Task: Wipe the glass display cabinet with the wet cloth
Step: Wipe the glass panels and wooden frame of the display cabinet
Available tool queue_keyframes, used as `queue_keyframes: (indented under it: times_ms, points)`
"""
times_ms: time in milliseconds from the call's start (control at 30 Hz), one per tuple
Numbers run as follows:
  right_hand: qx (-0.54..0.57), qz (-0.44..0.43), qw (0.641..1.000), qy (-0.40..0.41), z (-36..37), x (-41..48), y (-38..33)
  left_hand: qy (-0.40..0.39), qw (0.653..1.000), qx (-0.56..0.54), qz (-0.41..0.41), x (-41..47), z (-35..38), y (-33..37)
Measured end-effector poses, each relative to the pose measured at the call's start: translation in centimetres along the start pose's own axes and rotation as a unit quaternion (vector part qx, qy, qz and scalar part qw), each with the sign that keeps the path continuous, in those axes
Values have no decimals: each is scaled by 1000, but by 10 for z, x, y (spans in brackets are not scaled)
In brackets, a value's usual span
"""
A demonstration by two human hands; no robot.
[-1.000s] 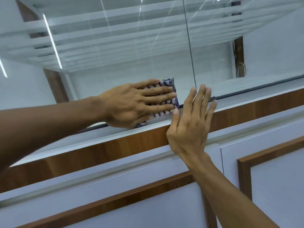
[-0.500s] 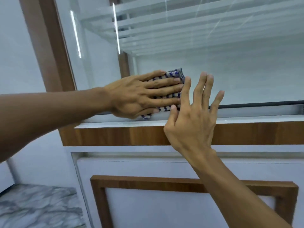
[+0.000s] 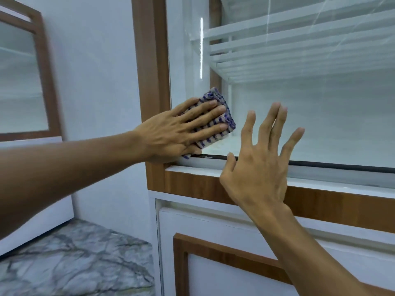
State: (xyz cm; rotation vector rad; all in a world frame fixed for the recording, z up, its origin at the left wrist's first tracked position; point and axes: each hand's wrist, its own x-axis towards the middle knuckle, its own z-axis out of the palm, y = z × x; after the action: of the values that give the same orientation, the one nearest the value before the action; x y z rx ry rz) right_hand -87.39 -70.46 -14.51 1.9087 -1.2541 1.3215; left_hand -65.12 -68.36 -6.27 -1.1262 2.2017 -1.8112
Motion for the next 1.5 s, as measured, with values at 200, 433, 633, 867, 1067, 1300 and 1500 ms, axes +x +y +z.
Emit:
queue_keyframes:
  times_ms: [200,433,633,867,1067,1300,1500]
  points:
    - [67,-86,992,58,2,51,-13,158,921,-182,-308,45,12,59]
    - [71,-185,973,119,-26,186,-39,274,809,-172,-491,127,-5,-27]
    - [68,-199,972,101,-82,321,-54,309,787,-191,-500,182,-46,-160]
    - [63,-206,973,78,-151,442,-54,296,763,-210,-534,241,-94,-292]
    - [53,-154,984,71,-202,481,2,263,810,-237,-467,306,-148,-311]
    - [47,-130,989,60,-266,467,112,255,857,-260,-364,395,-210,-259]
    - [29,-113,990,77,-323,455,199,270,867,-283,-309,476,-257,-214]
